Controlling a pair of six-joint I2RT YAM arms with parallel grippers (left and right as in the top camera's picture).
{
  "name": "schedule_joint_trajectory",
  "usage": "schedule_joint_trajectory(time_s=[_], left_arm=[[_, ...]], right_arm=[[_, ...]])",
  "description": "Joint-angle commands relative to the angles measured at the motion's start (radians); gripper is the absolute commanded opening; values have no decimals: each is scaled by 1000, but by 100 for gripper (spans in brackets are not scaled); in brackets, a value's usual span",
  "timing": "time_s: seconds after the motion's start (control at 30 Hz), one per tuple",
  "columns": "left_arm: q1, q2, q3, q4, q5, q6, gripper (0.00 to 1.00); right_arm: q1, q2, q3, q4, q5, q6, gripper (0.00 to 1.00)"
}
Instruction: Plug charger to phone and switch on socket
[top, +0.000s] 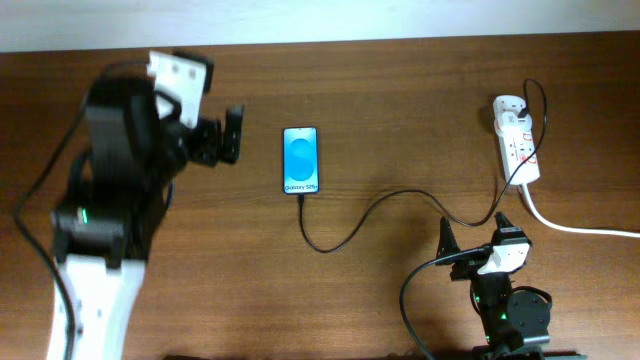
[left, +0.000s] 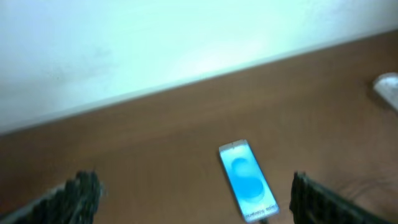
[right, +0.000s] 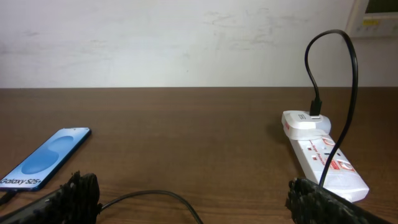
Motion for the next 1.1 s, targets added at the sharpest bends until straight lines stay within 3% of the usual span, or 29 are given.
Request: schedule_joint_trajectory(time_s=[0.0,0.17,0.3,0.5,0.73,1.07], left_arm=[[45,-188,-276,149,-7,68,99],[109,-558,-785,519,-5,76,100],[109,-773,-1073,685,100,163,100],[109,-1038,-1353,827,99,189,100],[116,-1196,-1392,633,78,225,99],[115,-1194,-1391,635,83,225,100]], right_arm=[[-1,-10,-7,-4,5,6,98],[-1,-10,-7,-4,5,6,99],[-1,-10,-7,-4,5,6,98],[-1,-10,-7,-4,5,6,99],[-1,-10,-7,-4,5,6,99],[-1,-10,-7,-4,5,6,99]])
